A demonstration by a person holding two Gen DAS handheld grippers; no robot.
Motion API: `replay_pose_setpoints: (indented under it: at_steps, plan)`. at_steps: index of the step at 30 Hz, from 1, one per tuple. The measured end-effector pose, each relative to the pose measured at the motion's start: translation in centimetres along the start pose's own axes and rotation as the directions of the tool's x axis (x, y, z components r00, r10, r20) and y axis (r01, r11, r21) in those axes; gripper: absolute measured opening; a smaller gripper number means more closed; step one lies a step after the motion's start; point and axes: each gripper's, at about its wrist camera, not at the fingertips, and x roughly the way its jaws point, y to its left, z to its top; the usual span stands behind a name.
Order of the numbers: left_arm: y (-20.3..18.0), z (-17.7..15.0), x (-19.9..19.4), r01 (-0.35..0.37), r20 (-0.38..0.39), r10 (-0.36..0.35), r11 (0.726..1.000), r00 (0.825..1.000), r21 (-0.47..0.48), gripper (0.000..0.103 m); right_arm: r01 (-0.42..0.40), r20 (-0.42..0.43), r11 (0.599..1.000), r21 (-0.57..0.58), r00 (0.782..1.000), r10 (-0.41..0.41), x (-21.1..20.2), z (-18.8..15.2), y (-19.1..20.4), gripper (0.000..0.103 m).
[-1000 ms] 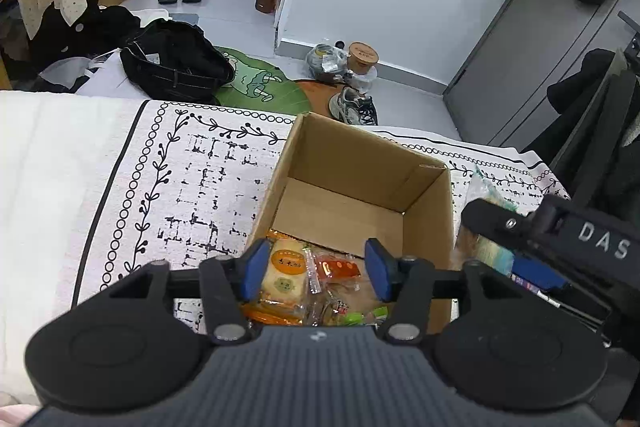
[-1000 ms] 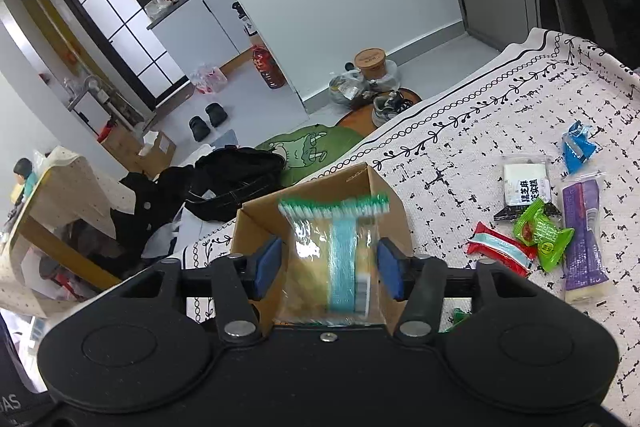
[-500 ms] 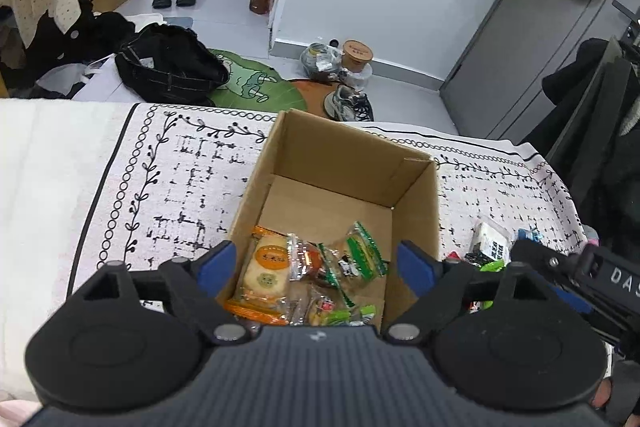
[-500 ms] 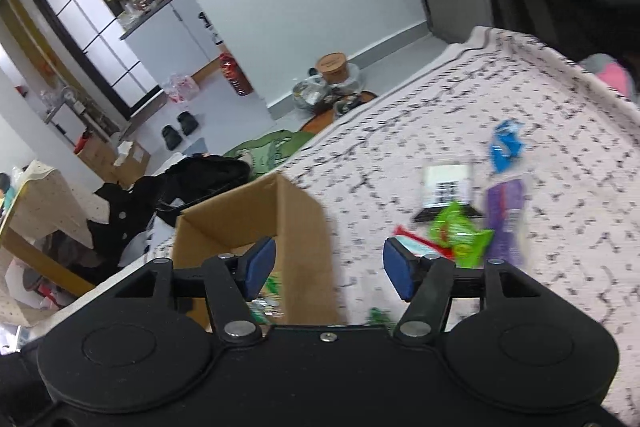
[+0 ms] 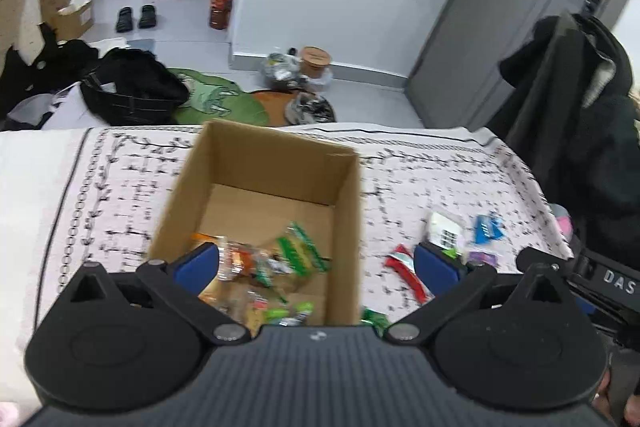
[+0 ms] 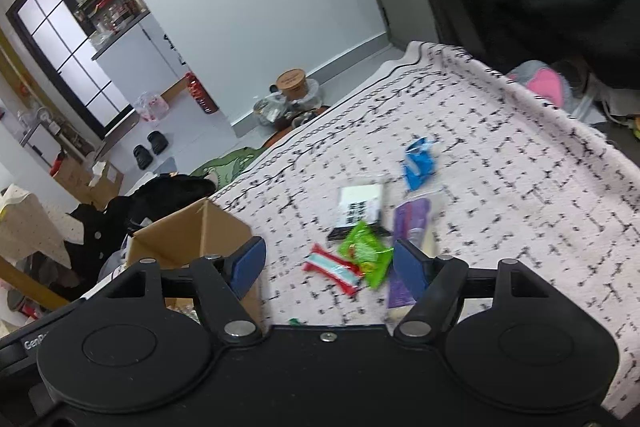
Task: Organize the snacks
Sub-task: 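Move both tools back from the box over the remaining snacks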
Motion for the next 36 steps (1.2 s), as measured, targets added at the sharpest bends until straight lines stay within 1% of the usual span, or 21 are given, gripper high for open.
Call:
replay_pose_setpoints:
  at_steps: [7,13,21,23,25,28,36]
  plan:
    - [-3.4,-1.0,0.2,0.014,-0.016,-0.014,0.999,1.000,0.038,0.102,0.026,0.005,0.999,0.041,1.000,-0.026,-0.3,0.5,-3.0,0.070]
    - [-5.1,-1.8,0.9,0.017,-0.034,-0.015,0.997,0.999,0.074,0.099,0.022,0.000,0.997,0.073,1.000,-0.023,-0.1,0.3,-4.8,0.069]
    - [-6.8,-3.4,2.1,0.026,-0.073,-0.018,0.995,0.997,0.101,0.081,0.005,-0.022,0.989,0.149,1.000,-0.002,0.8,-0.2,-6.9,0.065]
    - [-7.1,-3.9,2.6,0.030,-0.085,-0.022,0.994,0.996,0.102,0.072,-0.004,-0.026,0.988,0.157,1.000,0.009,1.0,-0.2,-7.1,0.065]
    - [-7.3,-4.2,3.0,0.035,-0.101,-0.024,0.994,0.995,0.104,0.067,-0.016,-0.033,0.987,0.162,0.999,0.022,1.3,-0.3,-7.2,0.065]
    - [-7.8,-4.5,3.6,0.036,-0.107,-0.025,0.994,0.994,0.105,0.065,-0.025,-0.049,0.986,0.167,0.998,0.034,1.9,-0.4,-7.5,0.064]
    - [-9.1,-5.4,5.7,0.010,-0.132,0.003,0.995,0.991,0.104,0.063,-0.038,-0.079,0.980,0.193,0.995,0.054,2.8,-0.7,-7.9,0.062]
